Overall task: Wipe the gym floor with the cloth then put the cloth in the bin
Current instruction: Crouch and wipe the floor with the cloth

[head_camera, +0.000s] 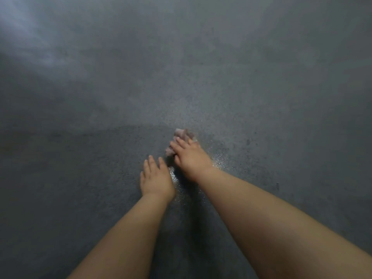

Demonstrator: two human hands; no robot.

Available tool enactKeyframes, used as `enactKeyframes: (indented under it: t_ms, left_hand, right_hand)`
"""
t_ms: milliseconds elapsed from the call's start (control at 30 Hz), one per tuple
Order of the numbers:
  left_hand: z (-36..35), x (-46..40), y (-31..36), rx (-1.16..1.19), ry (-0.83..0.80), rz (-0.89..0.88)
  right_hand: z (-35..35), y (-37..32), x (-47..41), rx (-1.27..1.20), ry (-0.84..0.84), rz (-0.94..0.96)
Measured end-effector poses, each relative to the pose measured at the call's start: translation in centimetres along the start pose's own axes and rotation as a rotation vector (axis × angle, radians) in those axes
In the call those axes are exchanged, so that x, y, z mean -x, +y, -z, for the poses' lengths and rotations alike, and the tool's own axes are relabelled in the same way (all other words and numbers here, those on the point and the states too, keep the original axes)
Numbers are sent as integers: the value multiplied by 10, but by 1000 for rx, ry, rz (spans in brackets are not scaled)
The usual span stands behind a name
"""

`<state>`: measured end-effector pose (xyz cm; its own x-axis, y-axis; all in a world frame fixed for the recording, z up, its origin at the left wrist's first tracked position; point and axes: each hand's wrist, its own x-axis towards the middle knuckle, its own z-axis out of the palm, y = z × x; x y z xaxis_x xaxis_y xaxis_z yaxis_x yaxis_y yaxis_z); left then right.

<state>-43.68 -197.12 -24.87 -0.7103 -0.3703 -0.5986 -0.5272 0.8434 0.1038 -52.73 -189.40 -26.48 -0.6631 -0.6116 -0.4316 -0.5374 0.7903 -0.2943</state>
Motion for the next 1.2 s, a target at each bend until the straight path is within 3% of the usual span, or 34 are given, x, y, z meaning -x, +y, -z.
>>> enactKeyframes:
  t_ms: [133, 300, 467, 600, 700, 833, 1033, 1100, 1200]
  left_hand:
    - [-20, -12, 13, -19, -13, -26]
    - [-31, -19, 39, -112, -13, -61]
    - [-34, -19, 64, -180, -119, -60]
    - [-35, -21, 71, -191, -112, -37]
    - [-35, -21, 72, -169, -113, -25]
    - [-37, -21, 74, -145, -102, -11]
    - [-39, -21, 75, -116, -81, 14]
    - [-39, -21, 76, -129, -77, 24]
    - [-36, -21, 77, -145, -98, 28]
  right_hand:
    - [-31, 13, -10, 22, -51, 19]
    - [-40, 59, -8, 71, 58, 21]
    - [-24, 161, 16, 63, 180, -339]
    - [-11, 233, 59, 41, 182, -710]
    - [-11, 240, 61, -69, 260, -800]
    - [-11, 188, 15, -63, 272, -650]
    - [-27, 86, -17, 83, 138, -20]
    - [-43, 85, -8, 89, 163, 81]
    - [-44, 120, 1, 54, 235, 91]
